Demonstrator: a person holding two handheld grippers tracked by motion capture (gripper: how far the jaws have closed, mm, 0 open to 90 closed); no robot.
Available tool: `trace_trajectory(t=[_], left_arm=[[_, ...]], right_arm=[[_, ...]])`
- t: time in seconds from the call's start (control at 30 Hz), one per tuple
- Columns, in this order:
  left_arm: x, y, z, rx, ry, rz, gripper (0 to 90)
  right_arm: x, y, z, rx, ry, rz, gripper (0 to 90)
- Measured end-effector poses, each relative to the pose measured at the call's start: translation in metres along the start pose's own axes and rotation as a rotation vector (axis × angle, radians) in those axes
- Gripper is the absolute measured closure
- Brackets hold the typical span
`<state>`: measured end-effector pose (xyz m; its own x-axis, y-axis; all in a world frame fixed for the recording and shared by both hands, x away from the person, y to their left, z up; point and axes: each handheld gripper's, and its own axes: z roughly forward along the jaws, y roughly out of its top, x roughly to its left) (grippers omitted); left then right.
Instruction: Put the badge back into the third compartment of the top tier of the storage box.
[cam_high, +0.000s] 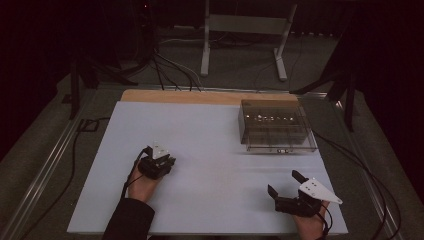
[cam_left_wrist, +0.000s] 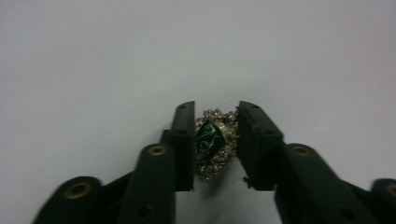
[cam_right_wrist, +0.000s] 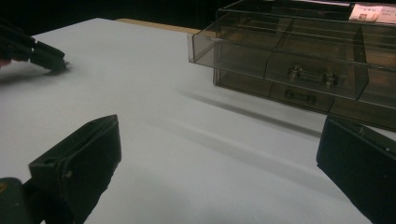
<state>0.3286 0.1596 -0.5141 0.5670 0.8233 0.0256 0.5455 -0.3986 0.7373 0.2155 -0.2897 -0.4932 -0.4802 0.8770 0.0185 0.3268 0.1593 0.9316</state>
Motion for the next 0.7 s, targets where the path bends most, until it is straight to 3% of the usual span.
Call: trace_trajectory(t=[0.27,0.5,0.7], left_arm=[[0.013,-0.002,-0.011,-0.017,-0.018,-0.068,83.8],[0.016,-0.003,-0.015,-0.016,-0.022,-0.082,88.0],[0.015,-0.005,-0.014,0.005,-0.02,-0.063,87.6]], right_arm=[[0.001,0.0,0.0,0.001,0.003,-0.002,0.0],[0.0,0.0,0.0,0.001,0.004,-0.003,0.0],[0.001,0.0,0.0,0.001,0.006,-0.004,0.0]])
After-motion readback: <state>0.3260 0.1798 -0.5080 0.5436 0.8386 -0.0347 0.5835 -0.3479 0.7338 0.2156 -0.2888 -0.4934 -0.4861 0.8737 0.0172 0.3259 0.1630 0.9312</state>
